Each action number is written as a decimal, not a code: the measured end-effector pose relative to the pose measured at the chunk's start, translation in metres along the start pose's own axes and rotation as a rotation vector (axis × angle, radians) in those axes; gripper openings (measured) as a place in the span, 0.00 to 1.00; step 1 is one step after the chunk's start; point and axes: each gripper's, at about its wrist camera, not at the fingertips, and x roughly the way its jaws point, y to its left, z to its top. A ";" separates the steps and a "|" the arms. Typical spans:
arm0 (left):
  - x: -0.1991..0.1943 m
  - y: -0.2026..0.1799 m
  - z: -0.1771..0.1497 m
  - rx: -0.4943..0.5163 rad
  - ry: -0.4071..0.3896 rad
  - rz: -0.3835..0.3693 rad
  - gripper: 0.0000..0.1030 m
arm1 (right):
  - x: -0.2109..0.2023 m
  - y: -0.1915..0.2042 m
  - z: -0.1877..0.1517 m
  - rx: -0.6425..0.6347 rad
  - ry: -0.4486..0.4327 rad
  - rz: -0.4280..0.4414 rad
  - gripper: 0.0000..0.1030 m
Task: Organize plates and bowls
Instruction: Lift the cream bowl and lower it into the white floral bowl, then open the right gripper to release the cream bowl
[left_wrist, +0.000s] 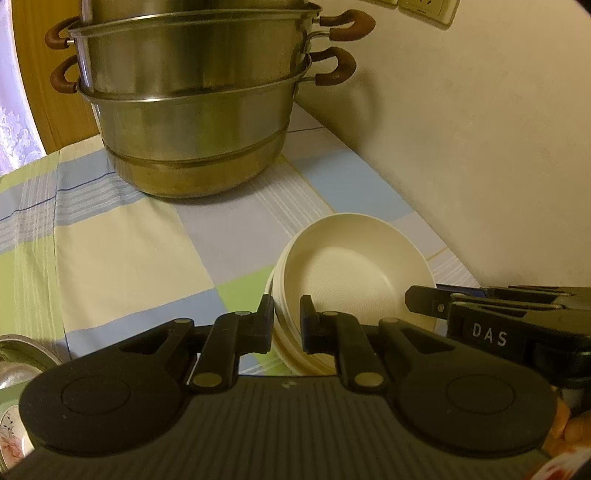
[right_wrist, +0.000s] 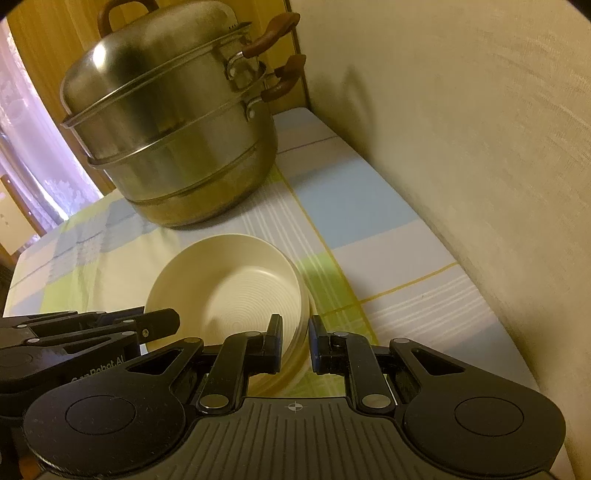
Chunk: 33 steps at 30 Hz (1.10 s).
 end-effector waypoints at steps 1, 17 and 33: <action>0.000 0.000 -0.001 -0.001 0.003 0.000 0.12 | 0.001 -0.001 0.000 0.002 0.003 0.000 0.15; 0.002 0.002 -0.003 -0.015 0.015 -0.006 0.13 | 0.001 -0.004 0.003 0.018 0.002 0.014 0.15; -0.055 0.002 -0.015 -0.041 -0.018 -0.011 0.15 | -0.047 -0.011 -0.011 0.018 -0.046 0.065 0.49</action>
